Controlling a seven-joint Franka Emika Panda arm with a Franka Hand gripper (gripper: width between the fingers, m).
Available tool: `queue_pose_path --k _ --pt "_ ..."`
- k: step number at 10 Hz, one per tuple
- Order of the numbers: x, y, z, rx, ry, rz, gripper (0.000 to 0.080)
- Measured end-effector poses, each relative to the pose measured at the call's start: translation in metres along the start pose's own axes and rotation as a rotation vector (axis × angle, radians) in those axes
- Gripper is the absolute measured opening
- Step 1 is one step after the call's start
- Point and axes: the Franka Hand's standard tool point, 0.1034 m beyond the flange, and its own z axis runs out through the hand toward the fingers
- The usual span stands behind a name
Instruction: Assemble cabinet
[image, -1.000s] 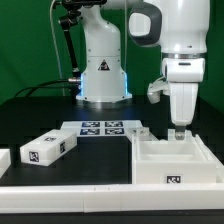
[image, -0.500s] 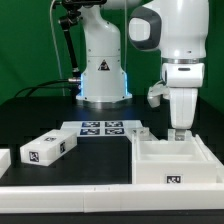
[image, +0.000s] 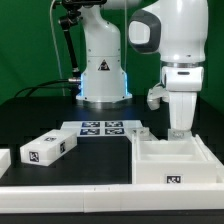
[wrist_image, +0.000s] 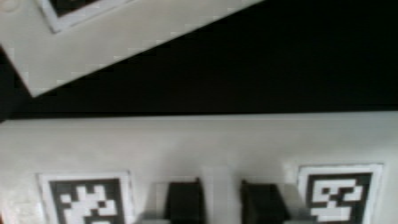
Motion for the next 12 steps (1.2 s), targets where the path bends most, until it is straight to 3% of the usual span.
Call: queue_pose_path --k 4,5,8,12 --pt "0.0 0.001 -0.001 -0.001 0.0 0.0 0.0068" --pt "-0.001 0.001 -0.006 0.004 -0.017 -0.009 0.0068" --pt "-0.011 0.014 -0.036 -0.013 -0.057 -0.081 0.0068" --pt "-0.025 0.028 -0.045 -0.022 -0.064 -0.1 0.007"
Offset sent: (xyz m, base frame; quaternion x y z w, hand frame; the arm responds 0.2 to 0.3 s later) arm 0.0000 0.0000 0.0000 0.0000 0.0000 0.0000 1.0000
